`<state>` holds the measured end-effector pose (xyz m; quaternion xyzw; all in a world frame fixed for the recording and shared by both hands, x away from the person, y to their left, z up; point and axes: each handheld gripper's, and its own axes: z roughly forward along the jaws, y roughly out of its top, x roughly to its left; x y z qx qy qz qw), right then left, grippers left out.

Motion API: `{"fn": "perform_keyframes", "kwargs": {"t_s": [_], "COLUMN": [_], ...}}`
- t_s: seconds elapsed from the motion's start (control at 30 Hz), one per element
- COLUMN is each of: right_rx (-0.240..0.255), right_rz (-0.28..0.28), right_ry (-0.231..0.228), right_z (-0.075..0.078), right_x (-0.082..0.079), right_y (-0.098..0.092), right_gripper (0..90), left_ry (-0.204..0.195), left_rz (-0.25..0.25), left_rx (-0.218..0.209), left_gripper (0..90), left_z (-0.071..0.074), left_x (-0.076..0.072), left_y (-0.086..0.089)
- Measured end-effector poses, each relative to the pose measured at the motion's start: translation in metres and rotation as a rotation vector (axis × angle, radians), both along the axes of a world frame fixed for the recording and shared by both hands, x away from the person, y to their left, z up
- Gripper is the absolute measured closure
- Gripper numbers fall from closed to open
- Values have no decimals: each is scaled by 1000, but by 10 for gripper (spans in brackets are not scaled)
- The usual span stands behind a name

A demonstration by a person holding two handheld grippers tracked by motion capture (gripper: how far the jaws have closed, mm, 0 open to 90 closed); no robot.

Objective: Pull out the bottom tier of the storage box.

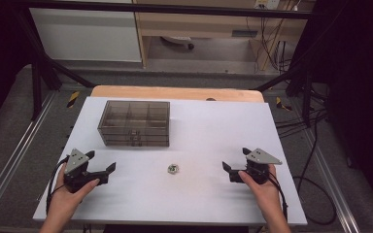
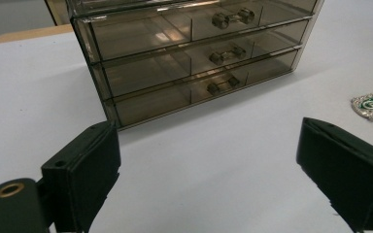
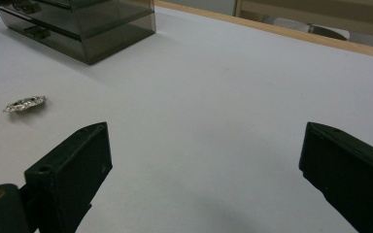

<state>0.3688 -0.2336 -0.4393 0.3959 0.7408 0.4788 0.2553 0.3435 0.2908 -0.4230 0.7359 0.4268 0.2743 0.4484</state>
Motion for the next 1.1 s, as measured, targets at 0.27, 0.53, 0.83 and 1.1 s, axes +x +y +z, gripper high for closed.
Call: {"fn": "perform_keyframes", "kwargs": {"t_s": [0.27,0.53,0.83,1.1], "right_rx": [-7,-14,0,-25], "right_rz": [5,2,-2,24], "right_ry": [6,18,29,51], "right_z": [-1,-1,-1,-5], "right_x": [0,1,0,-1], "right_y": [2,3,4,8], "right_gripper": [50,49,48,47], "left_ry": [-26,-15,65,77], "left_rz": [-22,-47,-79,-89], "left_rx": [82,150,136,230], "left_gripper": [105,114,130,156], "left_z": [0,-3,-5,14], "left_x": [-2,-4,1,20], "left_y": [-8,-17,-26,-42]}}
